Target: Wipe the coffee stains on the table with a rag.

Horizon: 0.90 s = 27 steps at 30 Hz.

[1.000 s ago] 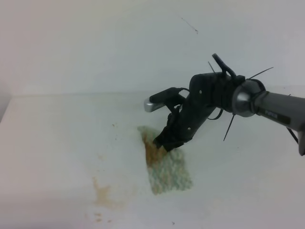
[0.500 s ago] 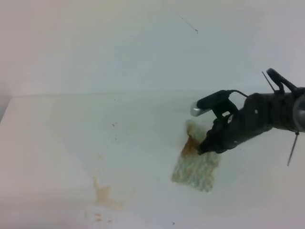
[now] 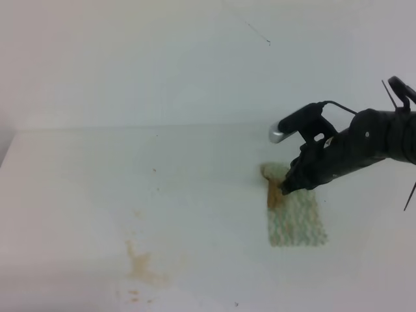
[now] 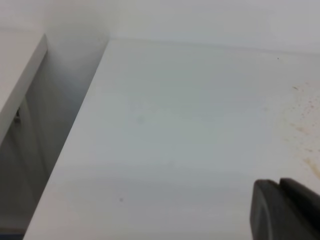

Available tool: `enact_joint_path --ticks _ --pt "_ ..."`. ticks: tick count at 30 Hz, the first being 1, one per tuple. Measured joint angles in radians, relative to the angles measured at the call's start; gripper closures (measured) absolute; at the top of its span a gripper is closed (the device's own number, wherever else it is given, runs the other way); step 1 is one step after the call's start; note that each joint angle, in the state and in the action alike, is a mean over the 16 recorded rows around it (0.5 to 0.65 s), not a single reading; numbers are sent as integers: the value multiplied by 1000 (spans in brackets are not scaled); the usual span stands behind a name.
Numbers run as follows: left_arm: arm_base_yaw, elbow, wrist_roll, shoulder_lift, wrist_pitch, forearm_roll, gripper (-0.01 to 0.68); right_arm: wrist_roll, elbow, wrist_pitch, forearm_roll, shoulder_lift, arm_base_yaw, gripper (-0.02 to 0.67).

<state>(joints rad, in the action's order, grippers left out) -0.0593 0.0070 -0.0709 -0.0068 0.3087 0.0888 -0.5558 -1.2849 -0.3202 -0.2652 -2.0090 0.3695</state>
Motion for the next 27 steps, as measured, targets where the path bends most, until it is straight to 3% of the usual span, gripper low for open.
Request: enact_joint_path --ticks 9,23,27 --pt "0 7 0 -5 -3 0 674 -46 -59 -78 -6 -1 1 582" --pt "0 2 0 0 -1 0 674 -57 -61 -107 -18 69 3 270" --pt "0 2 0 0 -1 0 674 -59 -61 -121 -19 127 3 232"
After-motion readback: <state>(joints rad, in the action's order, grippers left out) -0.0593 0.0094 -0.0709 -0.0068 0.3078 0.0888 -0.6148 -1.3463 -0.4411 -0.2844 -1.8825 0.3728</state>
